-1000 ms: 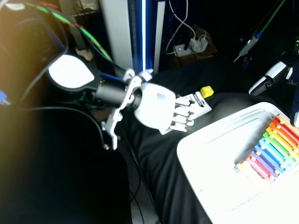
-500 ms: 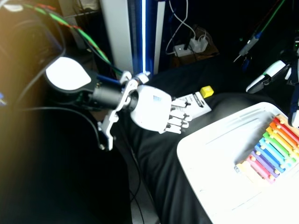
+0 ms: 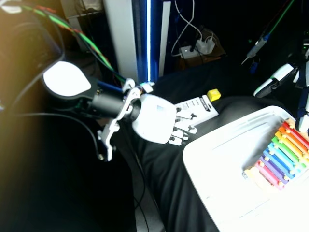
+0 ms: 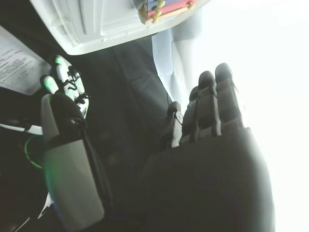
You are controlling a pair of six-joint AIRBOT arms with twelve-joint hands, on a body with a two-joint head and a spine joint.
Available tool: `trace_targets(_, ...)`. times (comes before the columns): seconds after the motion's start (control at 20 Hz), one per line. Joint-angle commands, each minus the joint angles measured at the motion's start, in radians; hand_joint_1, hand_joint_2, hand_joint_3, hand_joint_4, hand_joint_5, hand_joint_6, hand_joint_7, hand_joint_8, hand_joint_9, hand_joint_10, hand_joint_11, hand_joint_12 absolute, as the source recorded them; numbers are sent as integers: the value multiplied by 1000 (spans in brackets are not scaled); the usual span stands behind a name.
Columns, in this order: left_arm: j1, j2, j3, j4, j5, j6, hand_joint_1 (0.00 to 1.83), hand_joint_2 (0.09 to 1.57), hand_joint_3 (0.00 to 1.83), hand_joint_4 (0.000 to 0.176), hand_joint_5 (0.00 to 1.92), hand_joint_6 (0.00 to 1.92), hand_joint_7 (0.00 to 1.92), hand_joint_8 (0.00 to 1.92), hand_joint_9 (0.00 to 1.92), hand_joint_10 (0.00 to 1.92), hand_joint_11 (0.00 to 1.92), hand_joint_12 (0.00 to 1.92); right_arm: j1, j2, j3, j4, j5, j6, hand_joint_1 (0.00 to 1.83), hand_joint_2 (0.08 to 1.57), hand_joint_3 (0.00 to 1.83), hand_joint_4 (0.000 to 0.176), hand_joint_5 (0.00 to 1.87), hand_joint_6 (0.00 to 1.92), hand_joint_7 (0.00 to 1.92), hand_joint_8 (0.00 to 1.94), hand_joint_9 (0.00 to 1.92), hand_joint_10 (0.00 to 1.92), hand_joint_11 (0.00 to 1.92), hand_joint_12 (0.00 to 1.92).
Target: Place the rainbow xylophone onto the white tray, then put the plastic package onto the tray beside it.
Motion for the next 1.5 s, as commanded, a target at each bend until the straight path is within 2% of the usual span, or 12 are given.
trace_targets(0.0,-3,-3,-4,-33,-98,12,828,814,5,176,0,0,51,3,189,5,116,59,8,-7,5,57,17,7,557,693,1,111,0,0,83,1,401,21,432,863)
trace_targets(0.25,3,-3,-5,-41,-103,14,834,793,0,176,0,0,48,5,159,2,95,50,1,-41,23,51,8,7,702,687,0,96,0,0,251,3,577,40,474,1021)
trace_targets(0.5,10,-2,-6,-50,-108,16,801,814,4,176,0,0,33,1,166,8,90,52,-2,-69,36,47,8,7,753,689,0,128,0,0,247,0,598,3,457,1075)
trace_targets(0.6,13,-2,-6,-54,-111,16,796,818,5,176,0,0,38,4,174,10,92,53,-2,-76,38,41,8,7,803,698,3,112,0,0,251,2,539,0,337,1031)
trace_targets(0.65,15,-2,-6,-58,-113,16,790,819,5,176,0,0,44,4,187,12,114,66,-2,-79,38,35,8,7,871,697,0,137,0,0,334,3,626,21,414,1031)
trace_targets(0.75,19,-2,-6,-63,-117,17,787,818,4,176,0,0,46,4,187,10,102,63,-2,-86,42,29,8,7,1100,743,1,138,0,0,345,0,647,11,477,938)
trace_targets(1.05,26,-1,-7,-72,-123,17,796,832,6,176,0,0,70,7,203,9,124,81,-2,-91,42,6,5,7,1537,1004,1,69,179,1,406,5,858,56,733,610)
trace_targets(1.1,27,-1,-7,-74,-124,17,797,832,5,176,0,0,67,5,206,9,124,82,-2,-92,43,3,2,7,1604,1029,12,50,206,0,444,0,914,905,802,612)
trace_targets(1.15,28,-1,-7,-76,-126,17,801,832,4,176,0,0,78,9,209,10,122,82,-2,-92,44,1,-1,7,1719,1050,3,36,233,2,454,0,767,1197,876,1218)
trace_targets(1.2,30,-1,-7,-78,-128,17,794,837,6,176,0,0,65,3,203,6,110,78,-2,-93,44,-1,-4,7,1745,1070,6,6,284,12,511,21,750,1376,792,1358)
trace_targets(1.3,36,0,-8,-86,-132,17,811,846,7,176,0,0,57,0,211,8,119,83,-2,-95,47,-2,-11,7,1617,1090,1,0,401,12,620,64,837,1271,807,1130)
trace_targets(1.45,40,0,-8,-90,-135,18,808,848,5,176,0,0,83,9,237,14,139,96,-2,-95,47,-1,-13,7,1218,1093,0,0,529,6,709,72,783,1138,843,1371)
